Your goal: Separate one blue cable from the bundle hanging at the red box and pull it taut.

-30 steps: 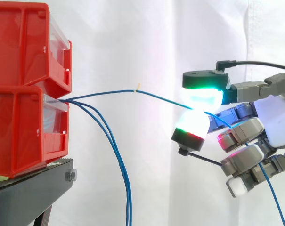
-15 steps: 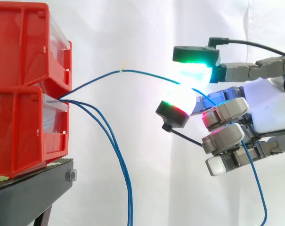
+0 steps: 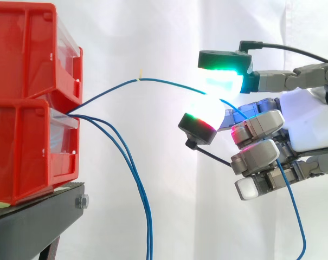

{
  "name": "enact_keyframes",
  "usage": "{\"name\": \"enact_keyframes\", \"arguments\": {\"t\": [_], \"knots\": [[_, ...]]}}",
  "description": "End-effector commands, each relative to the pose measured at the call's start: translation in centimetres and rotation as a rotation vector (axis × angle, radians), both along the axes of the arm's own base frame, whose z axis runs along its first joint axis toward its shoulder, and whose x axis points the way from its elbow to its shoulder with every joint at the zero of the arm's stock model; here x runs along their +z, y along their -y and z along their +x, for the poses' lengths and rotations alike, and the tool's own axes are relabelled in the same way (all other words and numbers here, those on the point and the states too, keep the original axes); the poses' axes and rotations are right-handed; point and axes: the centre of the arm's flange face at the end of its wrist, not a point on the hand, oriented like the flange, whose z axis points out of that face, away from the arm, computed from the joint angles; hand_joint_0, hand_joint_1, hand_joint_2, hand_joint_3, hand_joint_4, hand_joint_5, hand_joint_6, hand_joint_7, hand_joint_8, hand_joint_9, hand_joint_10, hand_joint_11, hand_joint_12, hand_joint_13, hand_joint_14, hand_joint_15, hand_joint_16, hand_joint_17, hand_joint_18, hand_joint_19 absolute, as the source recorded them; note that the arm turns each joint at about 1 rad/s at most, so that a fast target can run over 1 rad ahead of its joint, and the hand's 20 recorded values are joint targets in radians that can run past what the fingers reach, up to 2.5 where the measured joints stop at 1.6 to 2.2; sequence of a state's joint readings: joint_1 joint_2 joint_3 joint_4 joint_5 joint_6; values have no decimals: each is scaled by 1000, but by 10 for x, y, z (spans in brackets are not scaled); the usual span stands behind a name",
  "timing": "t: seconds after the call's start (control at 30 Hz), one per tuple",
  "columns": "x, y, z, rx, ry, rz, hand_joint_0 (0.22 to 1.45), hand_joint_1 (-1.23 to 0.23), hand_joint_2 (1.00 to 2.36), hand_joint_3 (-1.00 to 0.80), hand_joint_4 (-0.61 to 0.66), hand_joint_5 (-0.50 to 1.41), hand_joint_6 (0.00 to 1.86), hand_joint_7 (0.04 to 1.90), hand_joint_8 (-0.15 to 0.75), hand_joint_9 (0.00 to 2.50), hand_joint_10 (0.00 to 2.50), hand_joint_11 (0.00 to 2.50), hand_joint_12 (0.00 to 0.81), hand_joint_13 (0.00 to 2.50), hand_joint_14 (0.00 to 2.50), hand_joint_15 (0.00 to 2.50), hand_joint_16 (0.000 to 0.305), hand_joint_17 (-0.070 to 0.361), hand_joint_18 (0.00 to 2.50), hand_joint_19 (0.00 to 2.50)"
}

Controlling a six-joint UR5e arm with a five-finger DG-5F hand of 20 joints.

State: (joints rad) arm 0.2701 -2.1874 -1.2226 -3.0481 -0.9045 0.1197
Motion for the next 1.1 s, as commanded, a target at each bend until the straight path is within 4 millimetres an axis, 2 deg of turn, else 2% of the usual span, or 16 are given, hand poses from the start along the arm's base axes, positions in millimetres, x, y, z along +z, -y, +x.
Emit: {"name": "enact_keyframes", "arguments": {"t": [0.0,1.07], "knots": [[-1,0,0,-1,-1,-1,666,-719,1026,-71,-243,-192,945,1158,208,994,715,1571,315,1141,22,1677,46,103,712,802],[0,0,0,-1,0,0,669,-720,1026,-62,-223,-192,945,1178,213,988,722,1568,317,1141,27,1676,46,103,710,795]]}}
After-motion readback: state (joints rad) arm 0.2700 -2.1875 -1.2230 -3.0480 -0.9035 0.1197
